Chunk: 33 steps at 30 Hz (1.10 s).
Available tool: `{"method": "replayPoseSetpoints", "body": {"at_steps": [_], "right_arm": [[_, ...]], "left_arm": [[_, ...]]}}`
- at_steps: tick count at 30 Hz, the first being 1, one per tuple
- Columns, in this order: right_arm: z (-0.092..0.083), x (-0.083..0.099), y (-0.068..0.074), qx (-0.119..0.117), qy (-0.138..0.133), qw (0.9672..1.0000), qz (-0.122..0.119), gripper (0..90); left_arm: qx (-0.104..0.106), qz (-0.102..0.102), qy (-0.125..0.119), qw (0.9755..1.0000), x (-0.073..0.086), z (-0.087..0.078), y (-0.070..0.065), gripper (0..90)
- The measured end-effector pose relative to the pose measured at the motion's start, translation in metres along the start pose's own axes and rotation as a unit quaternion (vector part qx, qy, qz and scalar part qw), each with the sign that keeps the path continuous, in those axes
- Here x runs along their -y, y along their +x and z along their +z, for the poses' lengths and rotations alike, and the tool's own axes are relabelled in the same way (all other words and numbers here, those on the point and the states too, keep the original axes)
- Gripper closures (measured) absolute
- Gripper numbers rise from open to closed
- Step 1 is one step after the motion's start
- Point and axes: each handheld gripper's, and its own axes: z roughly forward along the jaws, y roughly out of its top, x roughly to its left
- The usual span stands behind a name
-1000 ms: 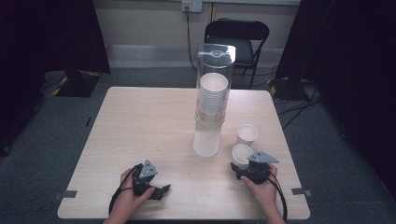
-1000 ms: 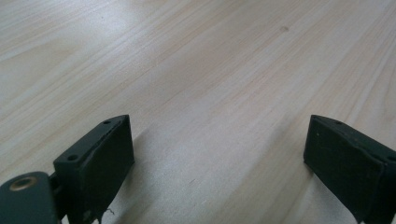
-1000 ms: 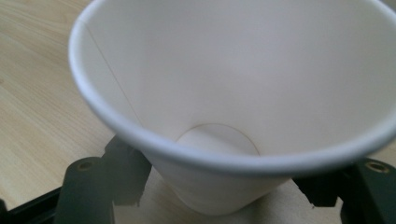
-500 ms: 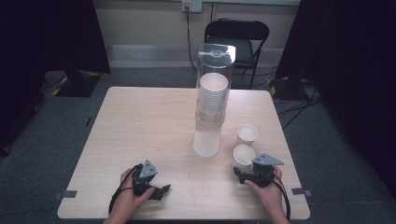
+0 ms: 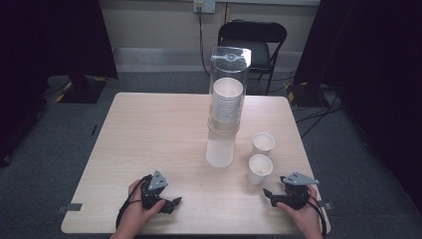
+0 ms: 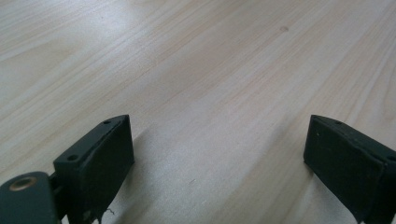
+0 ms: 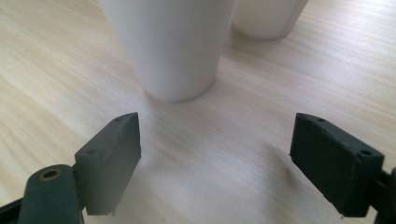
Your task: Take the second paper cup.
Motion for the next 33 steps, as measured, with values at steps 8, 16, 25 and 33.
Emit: {"method": "replayPoseSetpoints", "body": {"at_steps": [8, 16, 25, 33], "right_arm": [[-0.007, 0.007, -0.007, 0.01, 0.007, 0.9999, -0.002, 15.0], [-0.016, 0.017, -0.016, 0.018, 0.02, 0.9996, 0.006, 14.5], [-0.023, 0.023, -0.024, 0.005, 0.03, 0.9995, 0.0, 13.7], [-0.023, 0.023, -0.026, -0.005, 0.031, 0.9995, -0.002, 12.8]], "left_arm": [[0.0, 0.001, 0.0, 1.0, 0.0, 0.0, 0.0, 7.9], [0.0, 0.001, 0.0, 1.0, 0.0, 0.0, 0.0, 7.9], [0.0, 0.001, 0.0, 1.0, 0.0, 0.0, 0.0, 7.9], [0.0, 0.0, 0.0, 1.0, 0.0, 0.0, 0.0, 7.9]]}}
